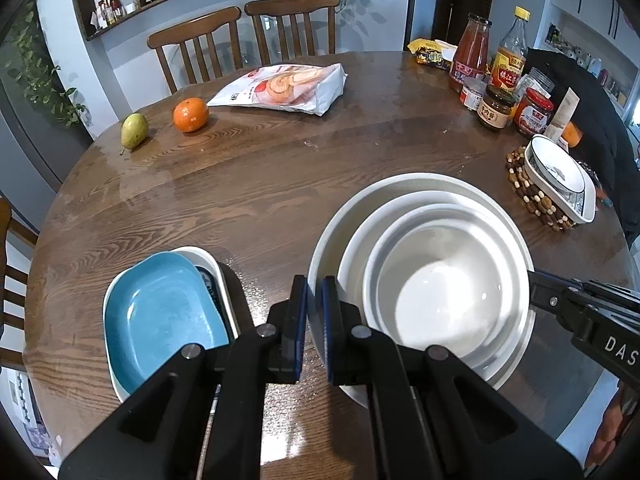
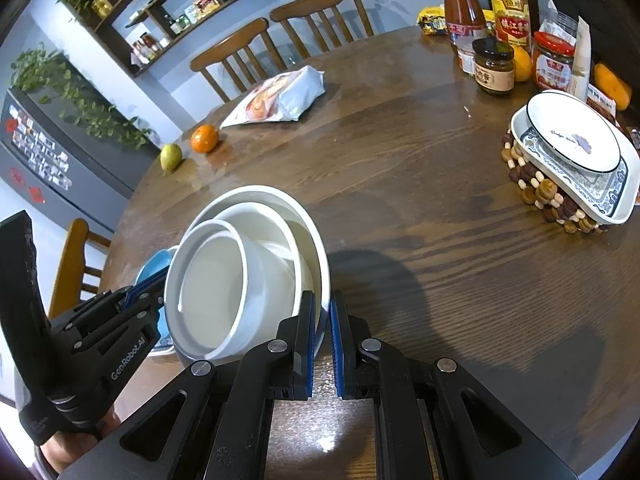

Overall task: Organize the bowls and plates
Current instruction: 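Carry the white bowl stack over the blue plate stack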

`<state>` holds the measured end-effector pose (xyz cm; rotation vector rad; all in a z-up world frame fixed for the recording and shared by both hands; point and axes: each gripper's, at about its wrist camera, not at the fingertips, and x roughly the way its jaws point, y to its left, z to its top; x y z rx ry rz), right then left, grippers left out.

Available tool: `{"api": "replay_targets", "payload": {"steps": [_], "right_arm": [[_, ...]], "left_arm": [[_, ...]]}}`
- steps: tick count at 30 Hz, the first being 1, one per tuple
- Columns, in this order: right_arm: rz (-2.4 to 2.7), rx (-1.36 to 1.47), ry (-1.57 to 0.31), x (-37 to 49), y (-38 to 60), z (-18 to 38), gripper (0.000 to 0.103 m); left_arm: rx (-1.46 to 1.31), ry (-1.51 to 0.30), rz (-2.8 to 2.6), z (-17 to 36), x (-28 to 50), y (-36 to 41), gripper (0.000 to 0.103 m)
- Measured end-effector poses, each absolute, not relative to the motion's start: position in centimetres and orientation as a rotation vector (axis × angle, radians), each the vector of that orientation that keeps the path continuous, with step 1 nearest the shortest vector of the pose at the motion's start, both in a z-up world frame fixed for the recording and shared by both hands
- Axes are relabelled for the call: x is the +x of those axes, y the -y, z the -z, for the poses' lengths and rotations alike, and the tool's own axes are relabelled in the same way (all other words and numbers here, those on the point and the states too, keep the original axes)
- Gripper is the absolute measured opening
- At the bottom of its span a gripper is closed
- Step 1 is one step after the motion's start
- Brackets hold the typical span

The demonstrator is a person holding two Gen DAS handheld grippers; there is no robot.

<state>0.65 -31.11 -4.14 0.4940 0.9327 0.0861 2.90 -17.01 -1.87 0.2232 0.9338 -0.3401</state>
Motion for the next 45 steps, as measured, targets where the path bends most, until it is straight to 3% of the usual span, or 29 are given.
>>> {"api": "replay_targets", "payload": {"steps": [45], "right_arm": [[-0.274, 0.353, -0.936, 4.0, 21.3, 1.1, 0.011]], "left_arm": [[0.091, -0.875, 0.14, -0.5, 2.5, 6.3, 0.002]]}}
